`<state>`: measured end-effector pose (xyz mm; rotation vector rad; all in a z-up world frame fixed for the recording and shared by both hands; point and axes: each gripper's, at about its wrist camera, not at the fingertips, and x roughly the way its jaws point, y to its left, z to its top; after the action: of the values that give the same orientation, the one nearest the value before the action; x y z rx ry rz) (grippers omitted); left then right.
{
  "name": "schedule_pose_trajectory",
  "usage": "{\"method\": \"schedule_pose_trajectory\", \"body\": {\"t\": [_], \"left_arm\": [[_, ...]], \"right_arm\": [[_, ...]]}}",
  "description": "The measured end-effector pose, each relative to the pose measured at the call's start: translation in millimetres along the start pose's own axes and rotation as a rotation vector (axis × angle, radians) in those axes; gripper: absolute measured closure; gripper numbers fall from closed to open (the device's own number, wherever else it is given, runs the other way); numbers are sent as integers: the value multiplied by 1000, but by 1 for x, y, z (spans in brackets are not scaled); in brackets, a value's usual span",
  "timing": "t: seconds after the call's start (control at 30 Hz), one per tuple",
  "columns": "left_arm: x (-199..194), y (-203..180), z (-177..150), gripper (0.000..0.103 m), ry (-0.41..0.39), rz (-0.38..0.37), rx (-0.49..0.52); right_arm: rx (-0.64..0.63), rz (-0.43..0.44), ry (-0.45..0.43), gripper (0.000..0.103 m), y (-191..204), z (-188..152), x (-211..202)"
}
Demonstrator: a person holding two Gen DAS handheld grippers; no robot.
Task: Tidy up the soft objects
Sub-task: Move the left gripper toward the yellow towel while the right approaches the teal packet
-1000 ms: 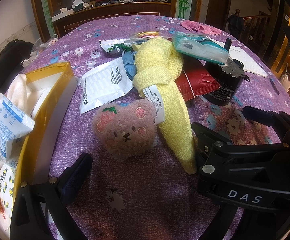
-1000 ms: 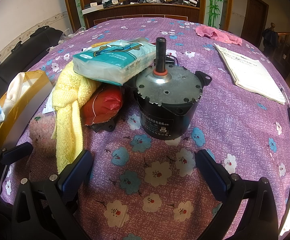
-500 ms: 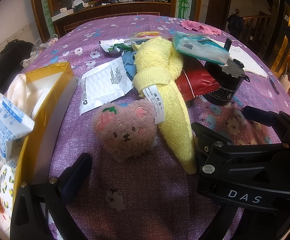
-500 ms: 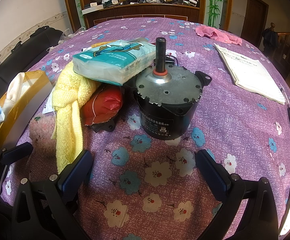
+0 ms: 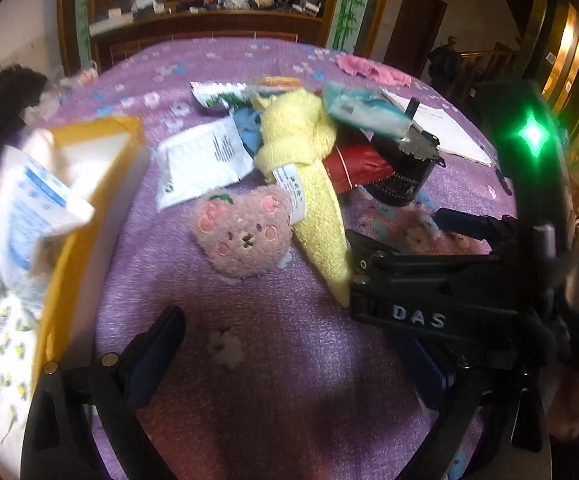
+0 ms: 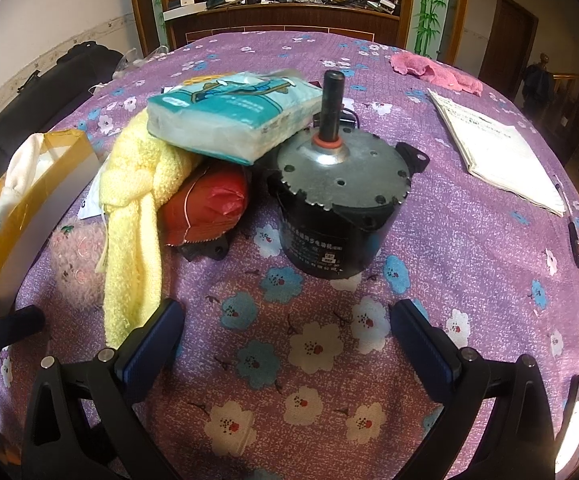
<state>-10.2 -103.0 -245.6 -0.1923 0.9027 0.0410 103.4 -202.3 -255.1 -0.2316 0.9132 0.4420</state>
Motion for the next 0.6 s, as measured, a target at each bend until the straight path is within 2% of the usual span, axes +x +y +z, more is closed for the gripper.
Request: {"method": "schedule_pose_trajectory", "body": {"t": [0.13,0.2,0.23,0.33,0.37,0.43,0.5,0.6], "left_arm": [[-23,-17,-6,1,-93,85,85],[-37,-13,-7,1,-139,70,51],[-41,-8,-7,1,-145,69,26],[-47,5,-3,1,-106,77,-56],[-50,7,-2,1,-112,88,-69],[-55,6,0,1,-137,130,-57],[-57,2,2,1,-129,160,-32],[-58,2,1,1,-107,172,-13]], "right_arm": [[17,23,2,0,-6,-1,-4],[125,86,-61,1,-28,-9,-23],[164,141,-119,2,-40,-15,-38],[208,189,-218,3,-59,-28,-66],[226,230,-245,6,-65,-32,-74],[243,297,-249,9,-68,-33,-78],[238,373,-246,10,-64,-30,-80],[218,415,-268,10,-53,-27,-88]]}}
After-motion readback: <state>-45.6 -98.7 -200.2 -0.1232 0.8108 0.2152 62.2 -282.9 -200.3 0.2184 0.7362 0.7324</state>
